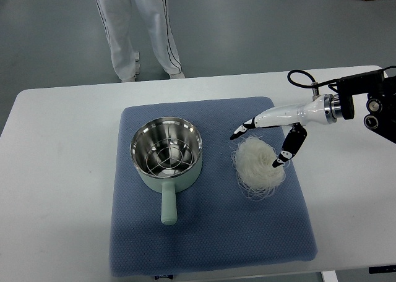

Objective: Put vermicelli into pot with right hand
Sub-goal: 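Reach the right hand down over the white vermicelli bundle, then close the right hand fingers around the vermicelli bundle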

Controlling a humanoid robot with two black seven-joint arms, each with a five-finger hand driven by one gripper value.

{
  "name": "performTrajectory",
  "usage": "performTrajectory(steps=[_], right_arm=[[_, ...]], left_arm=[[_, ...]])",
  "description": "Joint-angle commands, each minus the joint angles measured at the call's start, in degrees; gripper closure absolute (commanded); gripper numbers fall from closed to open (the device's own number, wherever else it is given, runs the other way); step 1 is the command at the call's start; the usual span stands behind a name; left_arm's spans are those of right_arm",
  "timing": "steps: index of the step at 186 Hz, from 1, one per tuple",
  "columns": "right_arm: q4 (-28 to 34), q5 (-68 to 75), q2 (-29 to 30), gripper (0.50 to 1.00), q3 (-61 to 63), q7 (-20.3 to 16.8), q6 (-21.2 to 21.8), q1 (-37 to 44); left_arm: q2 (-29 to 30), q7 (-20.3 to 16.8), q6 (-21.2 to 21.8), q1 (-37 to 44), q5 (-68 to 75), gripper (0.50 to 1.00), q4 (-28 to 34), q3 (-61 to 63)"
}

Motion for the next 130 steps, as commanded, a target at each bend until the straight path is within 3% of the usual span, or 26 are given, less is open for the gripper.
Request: performTrajectory(steps=[1, 130], right_arm=[[0.3, -1.6, 1.3, 0.589, -0.2, -0.1, -0.5, -0.4], [-1.2, -3.8, 2.1, 0.611, -1.8, -1.3, -10.2, -5.7]], left_arm=[[0.0, 0.0, 0.0, 0.0, 0.0, 0.5, 0.0, 0.0], [0.0, 0.0, 0.0, 0.0, 0.0, 0.5, 0.0, 0.0]])
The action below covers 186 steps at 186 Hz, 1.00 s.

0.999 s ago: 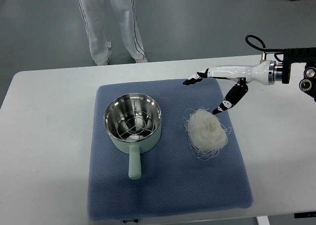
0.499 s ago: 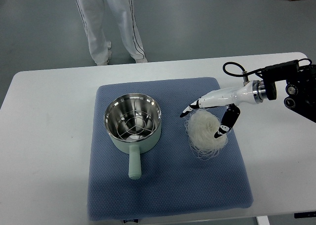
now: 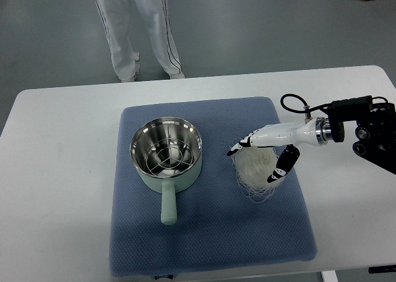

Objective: Put vermicelli into pot with right hand
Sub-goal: 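Close the right hand fingers around the vermicelli bundle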

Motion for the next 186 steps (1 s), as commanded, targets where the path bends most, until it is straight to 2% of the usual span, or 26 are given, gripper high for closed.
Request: performTrajectory(steps=[1, 63, 79, 100, 186], right_arm=[[-0.7, -0.1, 0.0, 0.611, -0.6, -0.6, -1.5, -0.2], [-1.5, -1.2, 0.0, 0.722, -2.1, -1.1, -3.9, -0.7], [-1.5, -1.3, 0.0, 0.801, -2.2, -1.1, -4.0, -0.7], [-1.5, -2.5, 0.0, 0.997, -2.2, -1.1, -4.0, -0.8], [-1.4, -1.9, 1.3, 1.0, -1.3, -1.0, -4.1, -0.3]], left_arm=[[0.0, 0.0, 0.0, 0.0, 0.0, 0.5, 0.0, 0.0], [0.0, 0.0, 0.0, 0.0, 0.0, 0.5, 0.0, 0.0], [0.0, 0.0, 0.0, 0.0, 0.0, 0.5, 0.0, 0.0], [0.0, 0.0, 0.0, 0.0, 0.0, 0.5, 0.0, 0.0], [0.0, 0.0, 0.0, 0.0, 0.0, 0.5, 0.0, 0.0]])
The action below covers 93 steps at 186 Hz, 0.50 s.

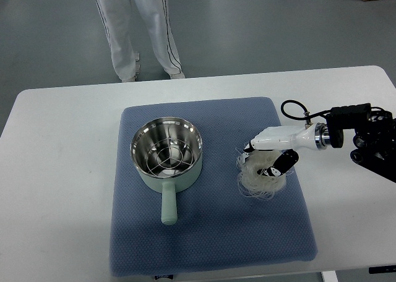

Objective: Put vermicelli into pot with right hand
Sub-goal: 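Close the right hand fingers around the vermicelli bundle, then lift the vermicelli with the right hand and carry it over the pot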

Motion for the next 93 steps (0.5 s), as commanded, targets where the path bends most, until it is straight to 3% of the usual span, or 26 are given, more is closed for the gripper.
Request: performTrajectory(steps=[1, 93], right_arm=[[0.1, 0.3, 0.1, 1.0, 0.8, 0.1, -0.1, 0.2], [0.4, 1.3, -0.8, 1.0, 8.0, 0.6, 0.3, 4.1]], left_arm=[[0.0, 0.0, 0.0, 0.0, 0.0, 0.5, 0.0, 0.0], [0.0, 0.0, 0.0, 0.0, 0.0, 0.5, 0.0, 0.0]])
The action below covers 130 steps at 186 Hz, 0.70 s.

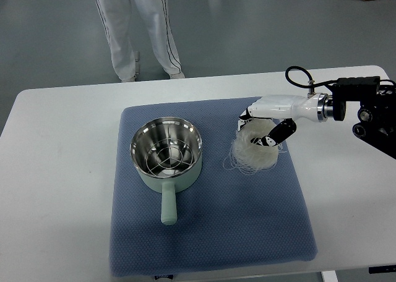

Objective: Put vermicelli into pot with right hand
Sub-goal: 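Lift the vermicelli with the right hand and carry it over the pot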

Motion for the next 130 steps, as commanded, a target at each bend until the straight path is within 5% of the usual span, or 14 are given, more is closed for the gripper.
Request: performTrajectory(steps=[1, 87, 130], right_arm=[[0.1, 0.1, -0.1, 1.0, 1.1, 0.1, 0.1, 0.8], [0.5, 2.8, 1.5, 1.0, 2.6, -0.3, 4.7, 15.5], [0.5, 2.8, 9.6, 1.0, 2.5, -0.6, 6.2, 19.1]], left_arm=[[0.0, 0.0, 0.0, 0.0, 0.0, 0.5, 0.0, 0.0], [0.0, 0.0, 0.0, 0.0, 0.0, 0.5, 0.0, 0.1], [0.0, 0.0, 0.0, 0.0, 0.0, 0.5, 0.0, 0.1]])
